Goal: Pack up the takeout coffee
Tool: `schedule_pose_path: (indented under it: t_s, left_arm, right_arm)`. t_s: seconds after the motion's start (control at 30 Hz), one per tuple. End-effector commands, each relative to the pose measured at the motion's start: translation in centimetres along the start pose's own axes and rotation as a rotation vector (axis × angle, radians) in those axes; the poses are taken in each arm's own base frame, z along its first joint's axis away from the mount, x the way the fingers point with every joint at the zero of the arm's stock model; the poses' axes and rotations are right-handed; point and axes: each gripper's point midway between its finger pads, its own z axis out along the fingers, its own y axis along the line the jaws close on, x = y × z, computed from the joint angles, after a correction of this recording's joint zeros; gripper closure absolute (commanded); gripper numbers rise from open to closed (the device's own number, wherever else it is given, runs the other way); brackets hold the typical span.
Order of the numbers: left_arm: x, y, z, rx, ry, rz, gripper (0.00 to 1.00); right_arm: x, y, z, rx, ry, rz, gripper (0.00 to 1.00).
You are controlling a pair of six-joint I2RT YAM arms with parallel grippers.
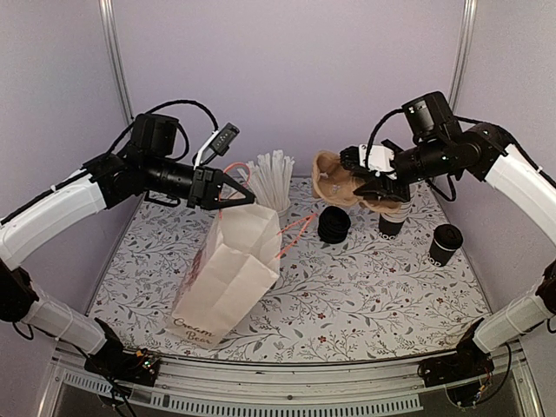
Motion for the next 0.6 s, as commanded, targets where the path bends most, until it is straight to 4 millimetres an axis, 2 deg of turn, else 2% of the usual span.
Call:
schedule_pose_path:
  t_s: [0.0,0.13,0.27,0.37,0.57]
  left_arm:
    - [-2.9,-4.9,0.0,0.138,-0.049,0.101,0.92]
    - [-3.6,-7.8,1.2,0.194,-0.046,0.143,0.92]
    - [-3.4,-9.1,2.5,0.22,-0.028,0.161,0.92]
    - [-2.8,-8.9,3.2,0.226,-0.008,0.162,0.92]
    - [-1.3,-6.3,4.4,0.148,0.034,0.141,0.92]
  right_arm:
    - [-1.1,-2.1,-1.8,0.098,-0.014,0.01,0.71]
    - [-0.4,-3.0,-1.9,0.121,0.007,0.027,0.72]
    - [0.4,-4.1,-2.3,0.159,0.027,0.038,0.72]
    - [0.6,-4.6,-2.6,0.179,0.037,0.038,0.72]
    - [0.8,-5.1,-3.9,0.216,0.045,0.036,0.72]
